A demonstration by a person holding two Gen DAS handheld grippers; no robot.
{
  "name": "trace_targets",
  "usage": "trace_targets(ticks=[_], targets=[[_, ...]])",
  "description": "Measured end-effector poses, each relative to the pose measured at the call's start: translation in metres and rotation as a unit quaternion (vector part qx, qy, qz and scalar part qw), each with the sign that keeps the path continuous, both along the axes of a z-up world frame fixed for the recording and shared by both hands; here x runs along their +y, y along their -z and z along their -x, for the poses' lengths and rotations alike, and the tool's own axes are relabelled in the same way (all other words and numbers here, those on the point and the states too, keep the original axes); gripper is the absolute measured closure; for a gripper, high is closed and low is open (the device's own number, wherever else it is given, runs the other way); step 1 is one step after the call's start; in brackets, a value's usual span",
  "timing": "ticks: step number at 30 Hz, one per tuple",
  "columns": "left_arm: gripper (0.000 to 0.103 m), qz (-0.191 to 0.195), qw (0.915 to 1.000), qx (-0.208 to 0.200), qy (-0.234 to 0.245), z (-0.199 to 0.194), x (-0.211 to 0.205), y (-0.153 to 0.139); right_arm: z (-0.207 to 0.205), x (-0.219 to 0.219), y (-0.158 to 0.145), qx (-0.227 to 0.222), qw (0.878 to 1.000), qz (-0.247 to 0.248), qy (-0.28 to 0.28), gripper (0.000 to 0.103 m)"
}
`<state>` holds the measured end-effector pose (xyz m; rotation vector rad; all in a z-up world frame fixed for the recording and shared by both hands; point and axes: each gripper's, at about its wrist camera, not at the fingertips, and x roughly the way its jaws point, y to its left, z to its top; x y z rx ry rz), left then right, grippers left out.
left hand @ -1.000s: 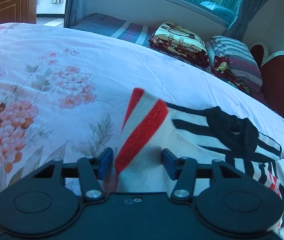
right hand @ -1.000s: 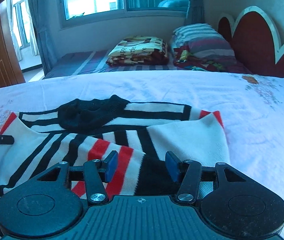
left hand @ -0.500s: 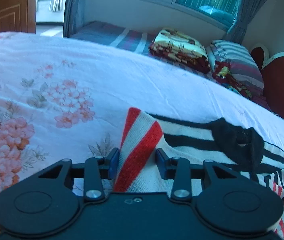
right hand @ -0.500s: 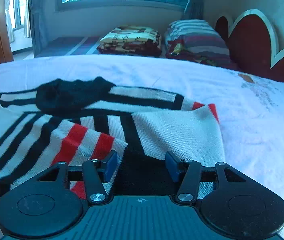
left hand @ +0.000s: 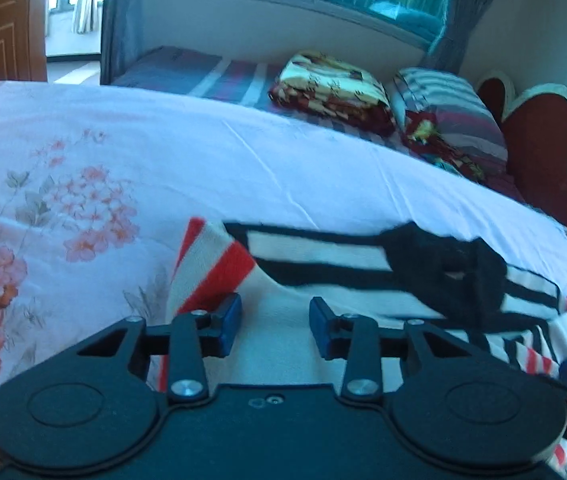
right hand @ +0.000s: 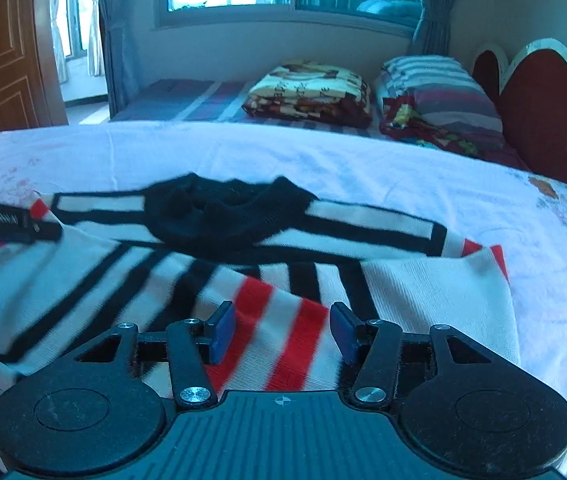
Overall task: Fold small clothes
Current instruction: 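Fold the held side edge over the sweater body with the left tool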
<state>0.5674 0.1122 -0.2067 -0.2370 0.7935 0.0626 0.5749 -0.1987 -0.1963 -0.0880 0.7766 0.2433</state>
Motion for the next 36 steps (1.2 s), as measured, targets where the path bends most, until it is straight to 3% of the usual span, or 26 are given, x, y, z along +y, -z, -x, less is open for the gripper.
trace_targets(ticks=[5,8,11,15,20,23,25,29,36], targets=[[0.071,0.017,0.9996,0.003,-0.021,-0.011,0.015,0.004,-0.007,-0.014,0.011,-0.002,1.0,-0.005,0.012,0.05],[0.072,-0.008,0.9999,0.006,-0.009,-0.008,0.008,-0.002,-0.005,-0.012,0.001,0.004,1.0,0.004,0.01,0.05],[0.066,0.003,0.9999,-0.009,-0.01,0.012,0.004,-0.019,0.009,-0.015,-0.018,-0.017,1.0,-0.007,0.003,0.05],[0.066,-0.005,0.999,-0.028,0.034,0.052,-0.02,-0.04,0.029,-0.016,-0.027,-0.012,1.0,-0.023,-0.01,0.05],[0.062,-0.011,0.997,-0.006,0.077,0.093,-0.056,-0.028,0.047,-0.011,-0.015,0.0,1.0,-0.008,-0.02,0.05],[0.06,-0.015,0.9974,0.016,0.068,0.105,-0.058,-0.007,0.052,-0.023,-0.001,0.008,1.0,0.009,-0.005,0.05],[0.06,-0.007,0.998,0.008,0.062,0.109,-0.05,-0.002,0.051,-0.036,0.003,0.006,1.0,0.009,0.009,0.05],[0.063,-0.011,0.9987,0.018,0.046,0.111,-0.047,-0.012,0.057,-0.049,-0.01,0.012,1.0,0.008,0.024,0.05],[0.062,-0.005,0.998,0.006,0.062,0.154,-0.071,-0.035,0.111,-0.042,-0.031,0.006,0.999,-0.025,-0.027,0.05]])
